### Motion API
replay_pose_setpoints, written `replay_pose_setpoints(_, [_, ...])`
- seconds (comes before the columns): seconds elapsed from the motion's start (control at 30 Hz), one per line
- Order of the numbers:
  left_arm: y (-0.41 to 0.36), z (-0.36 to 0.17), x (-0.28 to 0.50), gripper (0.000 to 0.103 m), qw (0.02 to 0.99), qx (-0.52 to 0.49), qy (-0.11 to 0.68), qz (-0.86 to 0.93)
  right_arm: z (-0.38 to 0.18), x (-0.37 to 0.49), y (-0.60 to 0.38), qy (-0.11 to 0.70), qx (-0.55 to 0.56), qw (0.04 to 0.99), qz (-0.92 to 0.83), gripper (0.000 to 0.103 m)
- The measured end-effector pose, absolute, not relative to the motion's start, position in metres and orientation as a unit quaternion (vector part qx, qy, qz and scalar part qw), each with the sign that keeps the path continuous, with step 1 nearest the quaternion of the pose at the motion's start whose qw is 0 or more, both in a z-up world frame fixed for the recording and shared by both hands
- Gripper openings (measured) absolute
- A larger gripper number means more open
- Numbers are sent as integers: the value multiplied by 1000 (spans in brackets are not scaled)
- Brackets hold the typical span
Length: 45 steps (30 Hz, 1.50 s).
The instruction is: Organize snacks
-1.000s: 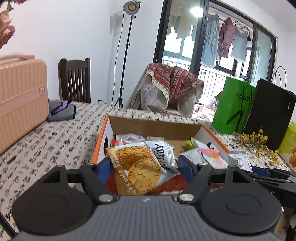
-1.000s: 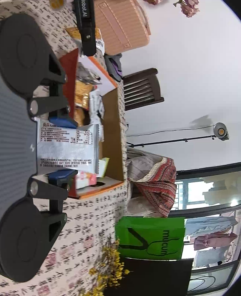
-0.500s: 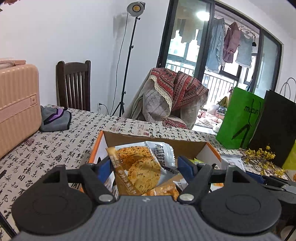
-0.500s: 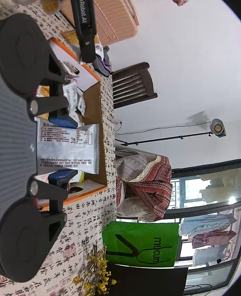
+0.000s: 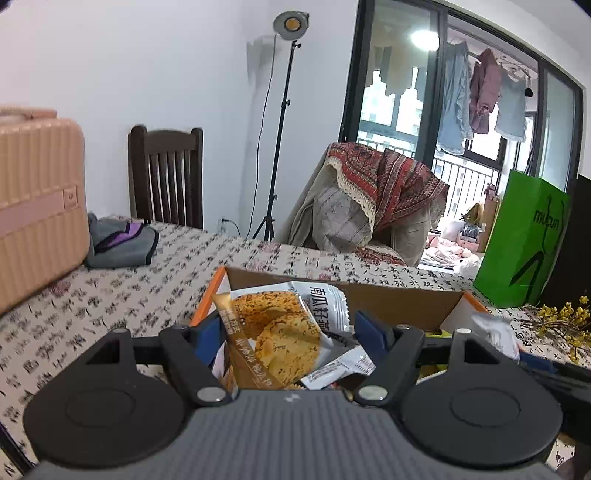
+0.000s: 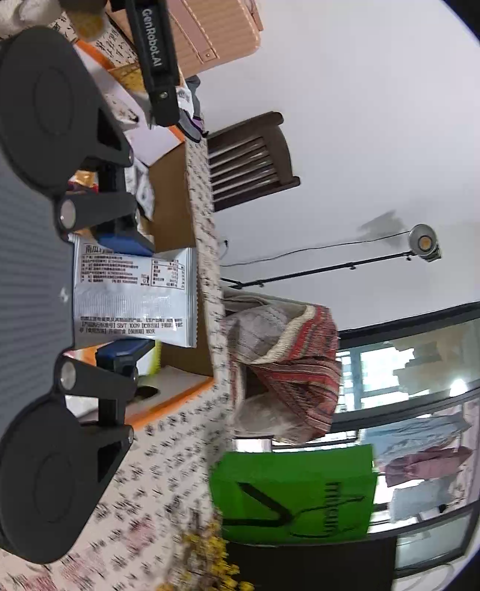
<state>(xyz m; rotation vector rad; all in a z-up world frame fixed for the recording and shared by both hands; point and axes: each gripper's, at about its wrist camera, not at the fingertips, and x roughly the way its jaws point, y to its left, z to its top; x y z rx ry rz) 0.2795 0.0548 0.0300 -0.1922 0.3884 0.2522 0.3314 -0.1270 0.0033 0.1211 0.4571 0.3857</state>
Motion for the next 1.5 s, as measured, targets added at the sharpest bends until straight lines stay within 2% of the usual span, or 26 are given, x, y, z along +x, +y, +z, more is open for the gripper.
replay_pose_setpoints(0.17, [56,21,283,77,969,-90,196,124,-5,334,-130,229,57,953,189,47])
replay_pose_setpoints(0.33, [57,21,278,86,971,-99,186,117,-6,334,-133,231,50,954,184,52])
replay_pose_setpoints(0.37, [57,21,277,95,971,-102,183,116,-6,334,-134,231,53,954,186,61])
replay_pose_setpoints(0.4, [57,23,275,103,971,-104,181,120,-5,334,-135,230,55,954,186,76])
replay_pose_setpoints(0.47, [59,24,272,103,971,-111,173,121,-6,334,-136,227,55,954,185,92])
replay_pose_setpoints(0.53, [61,26,272,103,970,-119,174,117,-5,332,-136,223,52,955,186,93])
replay_pose_setpoints(0.6, [63,26,273,103,969,-126,178,117,-6,332,-136,221,54,956,185,103])
replay_pose_setpoints(0.8, [60,30,274,103,970,-128,177,112,-4,334,-137,221,57,957,181,103])
replay_pose_setpoints(1.0, [47,52,257,103,975,-109,155,116,20,323,-142,213,49,962,165,103])
replay_pose_setpoints(1.5, [22,83,165,103,984,-70,154,62,55,234,-171,197,37,961,188,103])
